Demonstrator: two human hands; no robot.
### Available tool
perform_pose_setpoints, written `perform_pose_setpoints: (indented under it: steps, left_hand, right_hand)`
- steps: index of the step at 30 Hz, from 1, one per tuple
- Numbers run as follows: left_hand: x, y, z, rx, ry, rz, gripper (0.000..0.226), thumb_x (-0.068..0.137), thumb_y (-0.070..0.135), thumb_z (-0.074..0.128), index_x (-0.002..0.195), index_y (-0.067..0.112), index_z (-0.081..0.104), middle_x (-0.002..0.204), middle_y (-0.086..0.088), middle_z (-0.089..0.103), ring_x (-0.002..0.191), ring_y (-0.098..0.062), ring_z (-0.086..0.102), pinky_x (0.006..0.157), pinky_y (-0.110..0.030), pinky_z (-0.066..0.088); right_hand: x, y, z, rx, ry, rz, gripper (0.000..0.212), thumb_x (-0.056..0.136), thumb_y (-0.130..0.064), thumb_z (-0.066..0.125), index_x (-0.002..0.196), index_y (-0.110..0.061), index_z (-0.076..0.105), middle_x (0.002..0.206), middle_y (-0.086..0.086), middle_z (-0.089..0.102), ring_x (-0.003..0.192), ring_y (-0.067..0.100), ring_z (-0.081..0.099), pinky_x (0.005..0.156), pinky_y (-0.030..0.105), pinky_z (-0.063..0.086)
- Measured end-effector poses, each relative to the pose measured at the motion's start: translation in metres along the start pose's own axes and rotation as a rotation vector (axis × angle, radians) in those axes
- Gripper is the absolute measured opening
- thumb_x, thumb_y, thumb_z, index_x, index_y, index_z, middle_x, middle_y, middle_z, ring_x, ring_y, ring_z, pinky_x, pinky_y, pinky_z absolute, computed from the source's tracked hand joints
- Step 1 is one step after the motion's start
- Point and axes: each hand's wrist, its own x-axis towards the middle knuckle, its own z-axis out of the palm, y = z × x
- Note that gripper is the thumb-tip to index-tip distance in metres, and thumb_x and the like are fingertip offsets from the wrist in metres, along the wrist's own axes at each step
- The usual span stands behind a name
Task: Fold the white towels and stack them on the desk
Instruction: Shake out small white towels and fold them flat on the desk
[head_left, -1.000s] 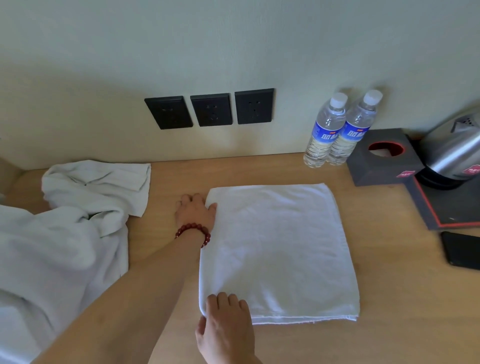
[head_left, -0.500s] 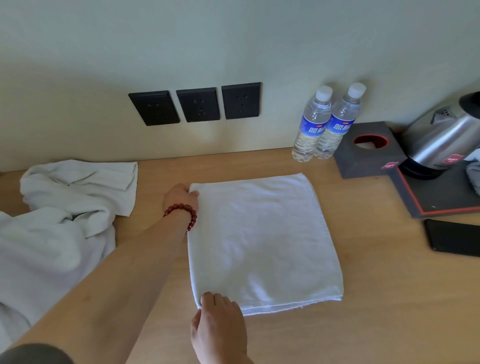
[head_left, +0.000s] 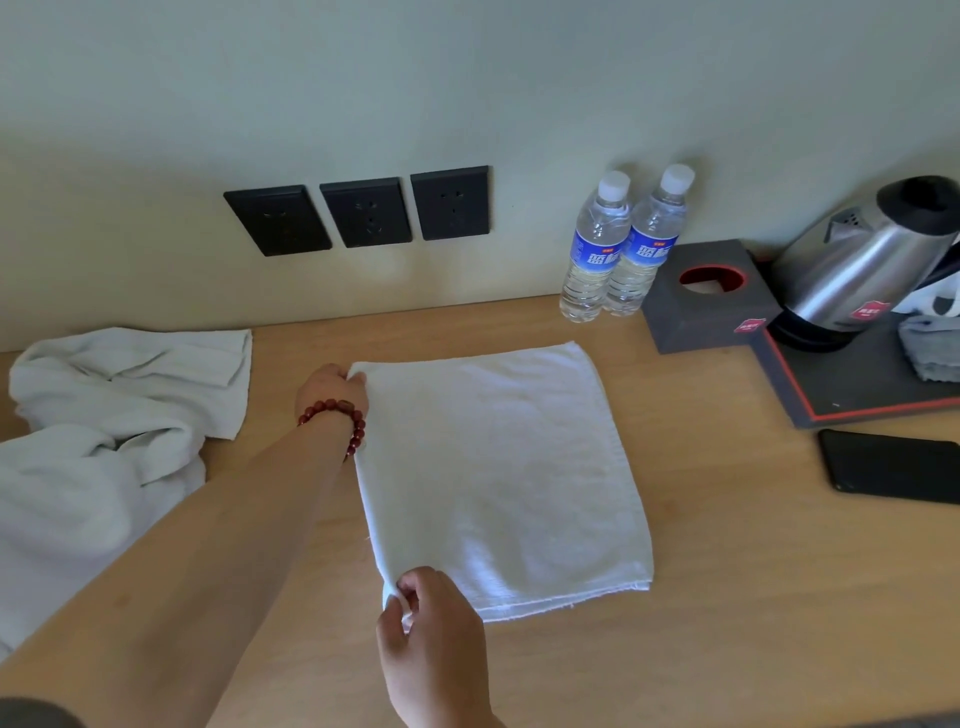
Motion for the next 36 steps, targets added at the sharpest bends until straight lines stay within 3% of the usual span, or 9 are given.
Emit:
perform_pose_setpoints:
  steps: [2,4,9,12,18,23,28,33,36]
  left_hand:
    - [0.001,0.008,-0.003,0.019,0.010,0.011,0.043,0.102,0.036,0.049,0.133,0.007,0.056,0.132,-0.018,0.060,0.121,-0.036,0.056,0.097,-0.039,0.044]
    - [-0.001,0.018,-0.003,0.036,0.021,0.048,0.039,0.102,0.036,0.046,0.127,0.007,0.058,0.125,-0.018,0.063,0.114,-0.036,0.059,0.089,-0.037,0.045]
    - [-0.018,0.057,0.004,0.074,0.048,0.154,0.037,0.105,0.036,0.037,0.113,0.007,0.058,0.113,-0.019,0.063,0.095,-0.031,0.055,0.074,-0.034,0.037]
    - [-0.028,0.080,0.014,0.091,0.050,0.214,0.037,0.105,0.036,0.036,0.114,0.009,0.059,0.113,-0.017,0.065,0.102,-0.034,0.059,0.074,-0.033,0.038]
    - [-0.052,0.110,0.045,0.099,0.014,0.302,0.032,0.103,0.037,0.040,0.106,0.014,0.061,0.100,-0.014,0.067,0.080,-0.028,0.052,0.068,-0.031,0.039]
    - [-0.068,0.124,0.072,0.189,-0.036,0.380,0.034,0.103,0.037,0.038,0.113,0.014,0.061,0.109,-0.012,0.067,0.103,-0.032,0.061,0.076,-0.034,0.046]
    - [-0.074,0.129,0.085,0.228,-0.074,0.393,0.032,0.102,0.033,0.040,0.117,0.014,0.061,0.112,-0.010,0.068,0.107,-0.029,0.061,0.076,-0.028,0.039]
    - [-0.075,0.128,0.088,0.218,-0.095,0.350,0.032,0.100,0.037,0.044,0.114,0.015,0.062,0.110,-0.009,0.068,0.101,-0.028,0.062,0.074,-0.030,0.041]
    - [-0.076,0.128,0.089,0.197,-0.093,0.346,0.036,0.100,0.043,0.044,0.113,0.015,0.062,0.105,-0.009,0.068,0.095,-0.027,0.062,0.074,-0.031,0.046]
  right_hand:
    - [0.003,-0.001,-0.008,0.060,-0.037,0.026,0.021,0.083,-0.047,0.040,0.086,-0.030,0.053,0.076,-0.012,0.053,0.073,0.007,0.054,0.067,0.015,0.039]
    - [0.007,-0.002,-0.018,0.113,-0.034,0.053,0.013,0.087,-0.044,0.043,0.086,-0.033,0.051,0.076,-0.013,0.054,0.074,0.003,0.053,0.067,0.010,0.035]
    - [0.012,-0.004,-0.041,0.267,-0.010,0.214,0.011,0.092,-0.035,0.055,0.083,-0.037,0.048,0.077,-0.008,0.067,0.079,0.004,0.061,0.067,0.012,0.041]
    - [0.015,0.003,-0.053,0.342,0.051,0.332,0.012,0.094,-0.028,0.059,0.084,-0.032,0.054,0.082,-0.025,0.065,0.075,0.000,0.063,0.066,0.014,0.044]
    - [0.009,0.025,-0.067,0.482,0.171,0.548,0.008,0.092,-0.025,0.062,0.084,-0.024,0.060,0.071,-0.006,0.071,0.067,0.010,0.071,0.073,0.036,0.056]
    - [0.005,0.040,-0.075,0.507,0.186,0.671,0.008,0.093,-0.021,0.063,0.085,-0.020,0.061,0.063,-0.003,0.070,0.059,0.004,0.070,0.074,0.047,0.058]
    - [0.006,0.051,-0.078,0.460,0.167,0.711,0.013,0.095,-0.026,0.061,0.082,-0.023,0.063,0.064,-0.015,0.069,0.057,0.005,0.069,0.075,0.046,0.058]
    - [0.006,0.063,-0.076,0.427,0.118,0.727,0.023,0.095,-0.031,0.061,0.075,-0.020,0.065,0.062,-0.001,0.070,0.052,0.012,0.069,0.070,0.037,0.058]
    - [0.005,0.068,-0.076,0.419,0.124,0.721,0.026,0.095,-0.033,0.062,0.073,-0.019,0.065,0.063,0.003,0.069,0.052,0.015,0.068,0.055,0.023,0.054]
